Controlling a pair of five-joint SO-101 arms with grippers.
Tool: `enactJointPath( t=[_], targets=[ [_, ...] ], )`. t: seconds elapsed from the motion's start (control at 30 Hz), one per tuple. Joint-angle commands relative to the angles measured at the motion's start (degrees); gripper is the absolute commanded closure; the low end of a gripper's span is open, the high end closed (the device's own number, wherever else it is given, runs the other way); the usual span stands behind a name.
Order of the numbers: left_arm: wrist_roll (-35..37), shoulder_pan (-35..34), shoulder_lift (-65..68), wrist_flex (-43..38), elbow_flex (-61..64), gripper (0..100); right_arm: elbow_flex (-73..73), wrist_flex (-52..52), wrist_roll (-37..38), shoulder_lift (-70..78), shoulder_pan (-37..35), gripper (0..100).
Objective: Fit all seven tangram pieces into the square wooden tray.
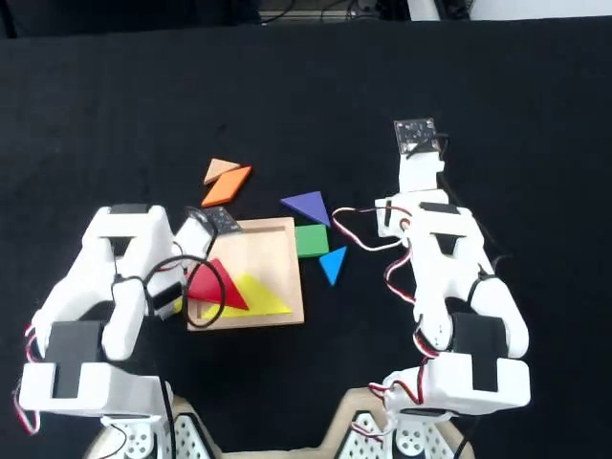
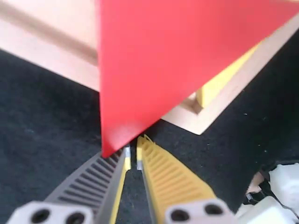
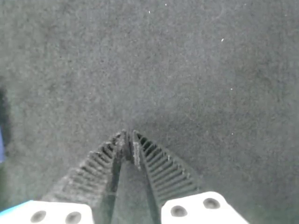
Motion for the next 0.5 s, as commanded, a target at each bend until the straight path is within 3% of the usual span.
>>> enactJointPath(
  t=[0.0,0.23,0.47],
  targets=[
    [0.7,0.4,0.3,1.5,-7.4,97,-3.2,0.4,0.5,-0.1,-1.1,98.6],
    [3.7,2.2,0.4,1.1,-13.9,97,-3.1,0.4,0.5,-0.1,-1.1,98.6],
    [4.7,9.8,0.4,-4.5,-11.1,97,-3.1,0.4,0.5,-0.1,-1.1,98.6]
  ],
)
